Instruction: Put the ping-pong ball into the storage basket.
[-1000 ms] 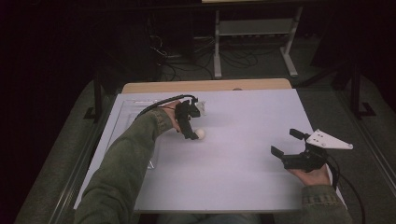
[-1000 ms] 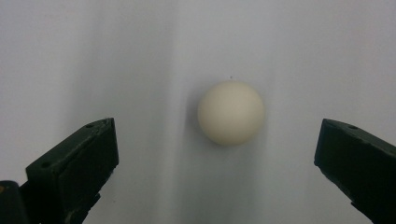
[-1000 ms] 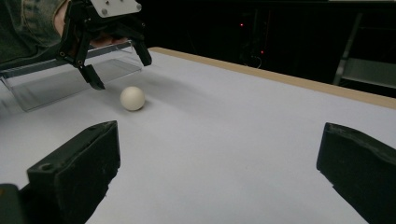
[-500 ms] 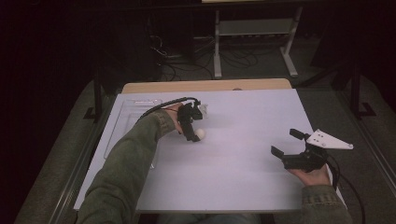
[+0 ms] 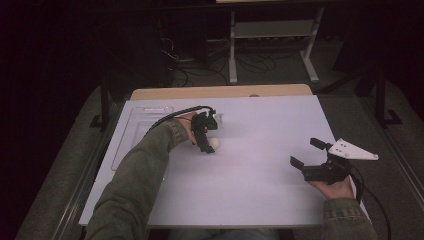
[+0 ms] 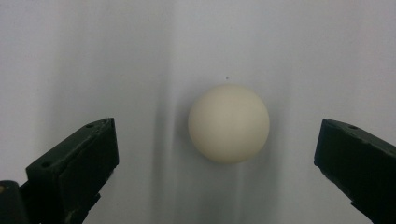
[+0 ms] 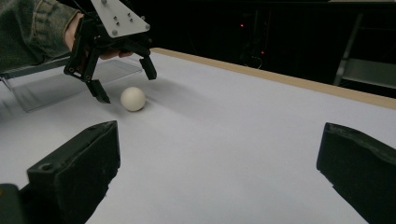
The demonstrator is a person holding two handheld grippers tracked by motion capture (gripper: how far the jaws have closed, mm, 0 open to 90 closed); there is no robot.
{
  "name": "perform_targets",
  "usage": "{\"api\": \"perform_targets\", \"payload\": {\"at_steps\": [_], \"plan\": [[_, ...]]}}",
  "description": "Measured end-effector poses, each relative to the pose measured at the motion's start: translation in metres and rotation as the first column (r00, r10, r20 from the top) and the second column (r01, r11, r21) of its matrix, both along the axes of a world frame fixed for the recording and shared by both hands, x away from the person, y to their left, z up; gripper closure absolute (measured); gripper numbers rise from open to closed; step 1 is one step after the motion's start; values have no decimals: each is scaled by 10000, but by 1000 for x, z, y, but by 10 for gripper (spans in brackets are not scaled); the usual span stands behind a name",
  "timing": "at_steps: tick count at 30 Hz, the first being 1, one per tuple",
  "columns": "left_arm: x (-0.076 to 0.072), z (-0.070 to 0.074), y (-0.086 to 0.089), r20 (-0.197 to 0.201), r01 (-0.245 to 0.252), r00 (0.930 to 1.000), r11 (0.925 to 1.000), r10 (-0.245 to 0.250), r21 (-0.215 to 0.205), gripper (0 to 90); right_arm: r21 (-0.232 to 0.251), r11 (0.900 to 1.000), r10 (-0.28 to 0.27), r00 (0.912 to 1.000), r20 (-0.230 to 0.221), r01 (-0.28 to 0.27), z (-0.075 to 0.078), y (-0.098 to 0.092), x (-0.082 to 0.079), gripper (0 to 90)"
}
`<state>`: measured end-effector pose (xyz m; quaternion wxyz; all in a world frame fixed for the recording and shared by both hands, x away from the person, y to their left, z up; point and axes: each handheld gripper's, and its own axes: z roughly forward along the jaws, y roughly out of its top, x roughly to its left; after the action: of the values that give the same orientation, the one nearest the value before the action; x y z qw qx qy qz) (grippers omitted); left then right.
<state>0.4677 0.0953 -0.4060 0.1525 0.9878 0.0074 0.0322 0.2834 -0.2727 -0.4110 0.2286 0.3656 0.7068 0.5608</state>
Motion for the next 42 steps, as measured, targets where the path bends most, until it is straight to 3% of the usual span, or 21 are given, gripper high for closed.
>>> {"api": "perform_targets", "payload": {"at_steps": [7,24,35,42], "plan": [[2,-3,2,-54,-172,9998,9995,171,-261,0,5,10000,21,10000,11,-21,0,0,0,0],[3,-12,2,-275,-55,9996,10000,55,-27,5,-20,10000,35,10000,8,-35,0,0,0,0],[2,-11,2,-328,82,9994,9998,-87,-156,119,40,10000,-2,10000,-16,2,0,0,0,0],[1,-10,2,-35,138,9999,9998,-139,-175,201,25,10000,-1,10000,-22,1,0,0,1,0]]}}
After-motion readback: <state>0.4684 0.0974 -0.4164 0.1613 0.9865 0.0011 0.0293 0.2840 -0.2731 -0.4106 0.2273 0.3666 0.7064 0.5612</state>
